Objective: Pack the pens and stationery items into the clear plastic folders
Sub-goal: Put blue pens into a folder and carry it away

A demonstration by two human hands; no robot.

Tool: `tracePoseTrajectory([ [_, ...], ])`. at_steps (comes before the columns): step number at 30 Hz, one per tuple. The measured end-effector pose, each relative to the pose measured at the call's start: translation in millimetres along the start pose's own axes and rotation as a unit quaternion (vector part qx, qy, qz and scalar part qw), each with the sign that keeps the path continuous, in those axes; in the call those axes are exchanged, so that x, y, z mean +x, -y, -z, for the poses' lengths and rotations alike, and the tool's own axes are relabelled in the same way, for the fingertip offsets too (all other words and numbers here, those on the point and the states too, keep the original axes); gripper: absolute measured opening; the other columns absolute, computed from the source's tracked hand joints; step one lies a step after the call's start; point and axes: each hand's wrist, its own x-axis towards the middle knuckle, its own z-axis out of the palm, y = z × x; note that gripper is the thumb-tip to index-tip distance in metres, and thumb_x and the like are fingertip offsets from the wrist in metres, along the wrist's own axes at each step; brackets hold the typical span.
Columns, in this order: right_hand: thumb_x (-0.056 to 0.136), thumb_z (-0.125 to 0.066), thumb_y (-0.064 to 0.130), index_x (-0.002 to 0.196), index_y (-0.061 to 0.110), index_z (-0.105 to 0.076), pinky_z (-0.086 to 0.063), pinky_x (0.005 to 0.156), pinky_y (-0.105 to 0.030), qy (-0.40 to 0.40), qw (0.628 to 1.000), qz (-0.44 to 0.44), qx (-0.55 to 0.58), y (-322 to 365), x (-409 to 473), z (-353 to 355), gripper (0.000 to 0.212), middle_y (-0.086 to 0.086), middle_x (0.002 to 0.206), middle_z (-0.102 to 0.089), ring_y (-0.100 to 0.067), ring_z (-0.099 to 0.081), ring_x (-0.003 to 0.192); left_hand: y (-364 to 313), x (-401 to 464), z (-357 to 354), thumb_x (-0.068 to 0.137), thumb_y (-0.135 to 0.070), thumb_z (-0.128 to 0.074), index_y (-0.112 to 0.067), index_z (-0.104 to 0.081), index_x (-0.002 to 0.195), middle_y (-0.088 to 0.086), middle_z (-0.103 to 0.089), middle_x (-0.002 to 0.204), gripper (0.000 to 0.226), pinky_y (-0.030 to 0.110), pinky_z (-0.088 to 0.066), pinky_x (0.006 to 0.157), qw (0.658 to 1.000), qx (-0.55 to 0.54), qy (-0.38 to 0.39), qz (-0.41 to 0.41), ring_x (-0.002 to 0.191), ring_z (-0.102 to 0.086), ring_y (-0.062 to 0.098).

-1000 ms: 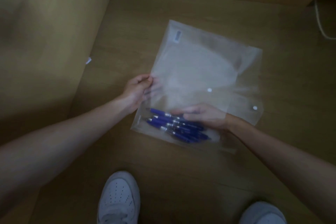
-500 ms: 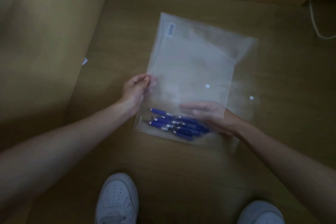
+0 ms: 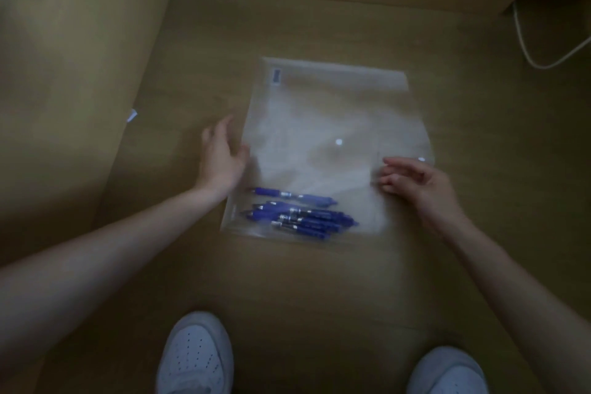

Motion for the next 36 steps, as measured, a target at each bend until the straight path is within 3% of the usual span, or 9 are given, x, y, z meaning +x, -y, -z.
tracePoseTrajectory([
  [2,0.089,-0.053,-0.01,0.114,0.002,-0.06,-0.049,0.067,-0.008,-0.116,0.989,0.044,-0.078,-1.1,2.0,11.7,0.029,0.007,0.078,-0.066,0.007,-0.063,0.067,-8.9,-8.9,0.5,0.09,-0.005,-0.058,-0.01,-0.041,0.14,0.018,-0.031,0.142,0.053,0.017,-0.019,0.108,0.993,0.051,0.016,-0.108,0.13,-0.038,0.028],
  [4,0.089,-0.057,-0.004,0.118,-0.001,-0.058,-0.044,0.064,-0.004,-0.221,0.963,0.062,-0.14,-0.6,7.7,21.2,0.029,0.004,0.083,-0.059,0.012,-0.057,0.065,-20.0,-15.2,-4.6,0.091,-0.012,-0.057,-0.012,-0.051,0.133,0.018,-0.032,0.143,0.042,0.022,-0.018,0.112,0.97,0.081,0.073,-0.218,0.135,-0.034,0.03],
  [8,0.088,-0.064,0.011,0.129,-0.003,-0.047,-0.039,0.071,-0.016,-0.265,0.947,-0.021,-0.182,2.8,23.2,26.4,0.047,-0.017,0.109,-0.059,-0.024,-0.059,0.101,-31.9,-19.4,-32.9,0.095,-0.04,-0.04,-0.02,-0.05,0.136,0.014,-0.031,0.15,0.047,0.048,-0.022,0.113,0.88,0.228,0.217,-0.354,0.139,-0.027,0.033],
  [12,0.084,-0.068,0.004,0.125,-0.005,-0.048,-0.039,0.063,-0.016,-0.238,0.959,-0.072,-0.134,7.1,39.7,23.3,0.046,0.0,0.072,-0.049,-0.01,-0.049,0.066,-30.7,-20.7,-49.1,0.102,-0.036,-0.032,-0.028,-0.032,0.147,0.004,-0.016,0.158,0.046,0.044,-0.014,0.116,0.849,0.304,0.278,-0.331,0.146,-0.011,0.024],
  [17,0.087,-0.063,0.001,0.106,0.007,-0.058,-0.04,0.043,-0.011,-0.182,0.979,-0.087,-0.038,17.0,30.5,17.9,0.021,-0.001,0.07,-0.055,-0.009,-0.049,0.059,-23.4,-19.6,-48.3,0.102,-0.038,-0.026,-0.032,-0.022,0.15,-0.001,-0.005,0.16,0.048,0.042,-0.009,0.115,0.831,0.341,0.303,-0.318,0.146,-0.004,0.02],
  [21,0.088,-0.062,0.002,0.099,0.01,-0.062,-0.041,0.048,-0.007,-0.153,0.986,-0.046,-0.042,20.2,15.0,1.2,0.014,0.0,0.072,-0.059,0.004,-0.053,0.047,-22.8,-21.7,-49.9,0.101,-0.044,-0.02,-0.033,-0.022,0.15,-0.002,-0.005,0.16,0.05,0.043,-0.009,0.116,0.832,0.344,0.29,-0.326,0.146,-0.004,0.021],
  [25,0.087,-0.064,0.005,0.099,0.007,-0.068,-0.045,0.063,-0.009,-0.136,0.989,0.02,-0.057,24.4,13.3,-22.3,0.012,0.001,0.077,-0.065,0.008,-0.056,0.056,-23.4,-22.7,-50.7,0.103,-0.038,-0.022,-0.034,-0.018,0.15,-0.003,0.0,0.161,0.048,0.042,-0.005,0.116,0.83,0.354,0.296,-0.315,0.147,0.001,0.019],
  [31,0.089,-0.063,0.01,0.105,0.005,-0.071,-0.04,0.073,-0.001,-0.045,0.973,0.075,-0.215,19.2,22.1,-68.4,0.019,-0.002,0.096,-0.069,-0.007,-0.061,0.083,-20.6,-26.0,-51.1,0.08,-0.054,0.012,-0.037,-0.009,0.151,-0.002,0.004,0.161,0.076,0.043,-0.002,0.117,0.82,0.37,0.294,-0.323,0.147,0.004,0.02],
  [36,0.09,-0.056,0.007,0.106,0.005,-0.072,-0.04,0.085,-0.016,-0.076,0.949,0.103,-0.289,13.6,22.5,-80.5,0.023,-0.009,0.104,-0.071,-0.018,-0.064,0.096,-14.4,-24.2,-51.4,0.092,-0.053,0.005,-0.037,0.002,0.15,-0.003,0.013,0.16,0.061,0.044,0.004,0.117,0.814,0.378,0.293,-0.331,0.146,0.012,0.019],
])
